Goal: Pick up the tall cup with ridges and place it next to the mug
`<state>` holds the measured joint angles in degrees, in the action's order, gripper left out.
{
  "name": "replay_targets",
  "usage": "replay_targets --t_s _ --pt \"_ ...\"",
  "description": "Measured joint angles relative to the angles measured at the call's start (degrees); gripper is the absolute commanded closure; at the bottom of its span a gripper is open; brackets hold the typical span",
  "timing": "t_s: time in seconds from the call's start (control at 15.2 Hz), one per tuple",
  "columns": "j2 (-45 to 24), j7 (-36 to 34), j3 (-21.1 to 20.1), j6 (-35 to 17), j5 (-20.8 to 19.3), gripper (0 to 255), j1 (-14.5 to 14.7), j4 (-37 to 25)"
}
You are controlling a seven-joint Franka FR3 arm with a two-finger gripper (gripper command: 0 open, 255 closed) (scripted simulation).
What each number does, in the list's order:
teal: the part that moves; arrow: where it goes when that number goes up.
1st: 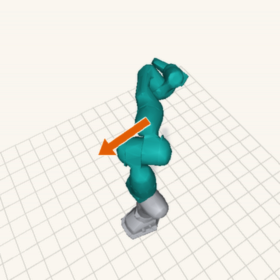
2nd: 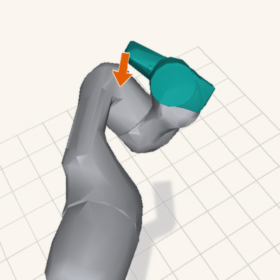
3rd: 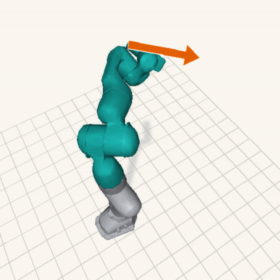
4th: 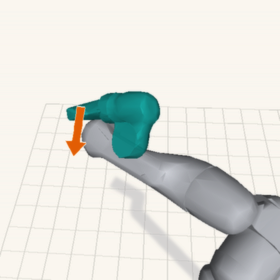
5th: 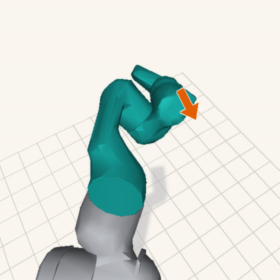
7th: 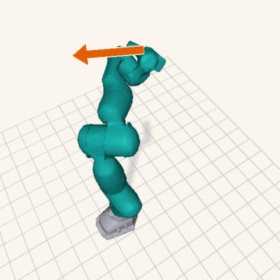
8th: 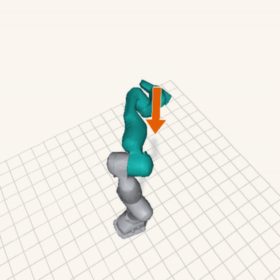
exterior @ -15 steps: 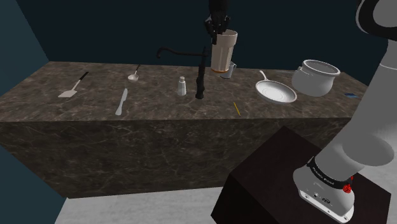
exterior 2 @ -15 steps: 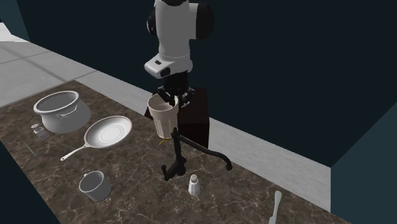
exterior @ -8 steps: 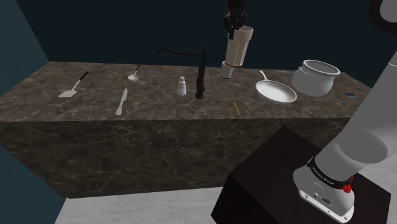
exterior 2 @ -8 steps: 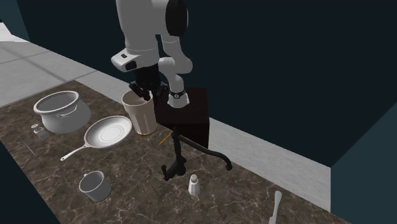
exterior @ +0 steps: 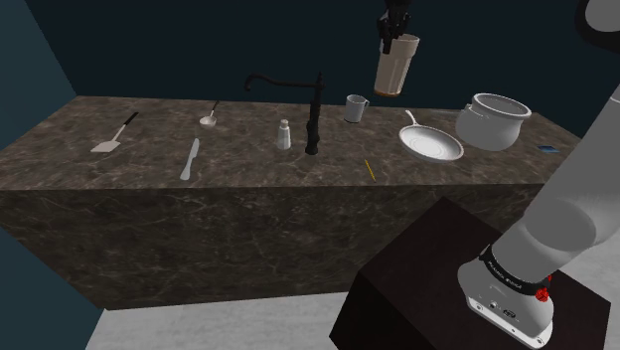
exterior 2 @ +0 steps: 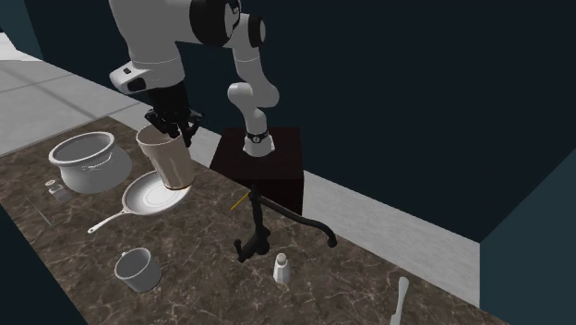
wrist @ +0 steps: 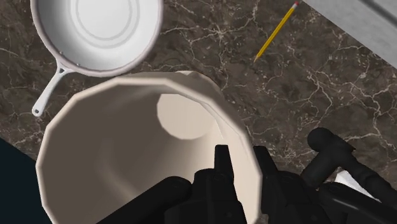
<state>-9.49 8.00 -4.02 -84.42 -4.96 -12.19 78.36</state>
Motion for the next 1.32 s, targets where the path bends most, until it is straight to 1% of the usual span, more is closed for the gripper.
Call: replay_targets --t_s 0.26,0.46,0.53,1.32 --pt "-0.29 5.39 2.2 0.41 0.08 255 -3.17 -1.13" --pt "-2.15 9.64 3.89 1.66 0.12 255 -5.66 -4.59" --pt "-2.62 10.18 4.1 1.7 0.14 255 -5.99 -5.15" --pt "-0.35 10.2 4.34 -8.03 0.19 255 -6.47 6.87"
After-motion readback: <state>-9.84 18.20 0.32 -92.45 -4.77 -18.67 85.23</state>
